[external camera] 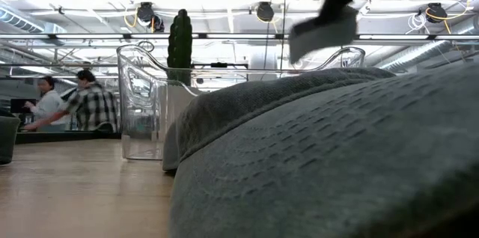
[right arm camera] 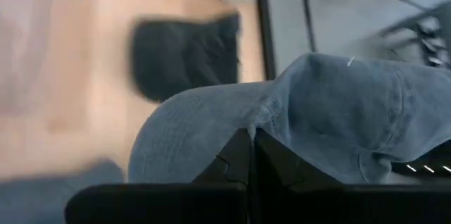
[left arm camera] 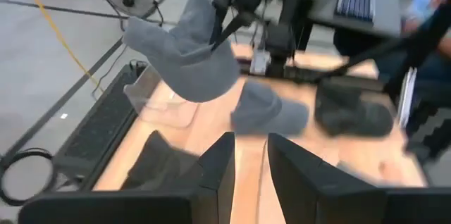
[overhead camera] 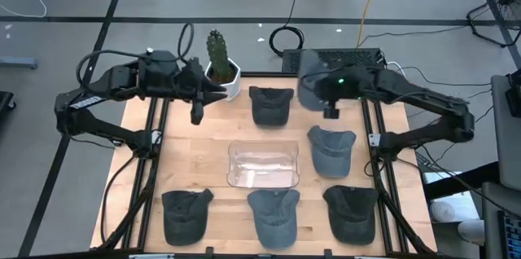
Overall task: Pick & Place hat
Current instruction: Put the top left gray cap into the top transparent bin
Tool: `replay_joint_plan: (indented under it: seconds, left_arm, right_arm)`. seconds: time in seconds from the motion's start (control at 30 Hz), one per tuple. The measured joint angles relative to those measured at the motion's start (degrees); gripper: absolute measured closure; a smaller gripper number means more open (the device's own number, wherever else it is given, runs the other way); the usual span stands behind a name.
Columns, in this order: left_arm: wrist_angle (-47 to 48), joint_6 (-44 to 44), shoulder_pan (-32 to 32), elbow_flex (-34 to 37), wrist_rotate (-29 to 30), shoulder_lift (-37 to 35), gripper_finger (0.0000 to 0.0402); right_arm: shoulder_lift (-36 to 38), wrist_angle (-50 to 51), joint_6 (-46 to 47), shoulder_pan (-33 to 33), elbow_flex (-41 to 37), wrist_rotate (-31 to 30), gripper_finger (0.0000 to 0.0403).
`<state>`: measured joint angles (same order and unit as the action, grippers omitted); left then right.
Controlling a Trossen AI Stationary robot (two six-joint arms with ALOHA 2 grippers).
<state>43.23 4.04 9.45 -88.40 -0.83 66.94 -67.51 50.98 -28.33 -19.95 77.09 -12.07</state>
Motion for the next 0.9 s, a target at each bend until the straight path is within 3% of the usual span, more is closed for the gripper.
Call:
replay_joint_plan:
  seconds: [0.23, 0.5, 0.67, 0.9]
  left_arm:
    - [-5.42, 6.20, -0.04, 0.00, 0.08, 0.09, 0.0309]
    - [-6.74, 15.67, -0.17, 0.00, 2.77, 0.09, 0.0309]
    - [-6.76, 21.25, -1.08, 0.00, 4.55, 0.09, 0.0309]
    - [-7.33, 25.53, -3.25, 0.00, 7.42, 0.11, 0.0309]
  right_arm:
    - [10.06, -12.65, -15.02, -11.70, -15.50, 0.65, 0.0403]
    - [13.37, -23.98, -28.37, -22.74, -29.92, 4.63, 0.0403]
    - [13.49, -33.56, -32.40, -25.08, -36.33, 4.72, 0.0403]
    - [13.51, -37.03, -33.67, -24.64, -41.35, 4.84, 0.0401]
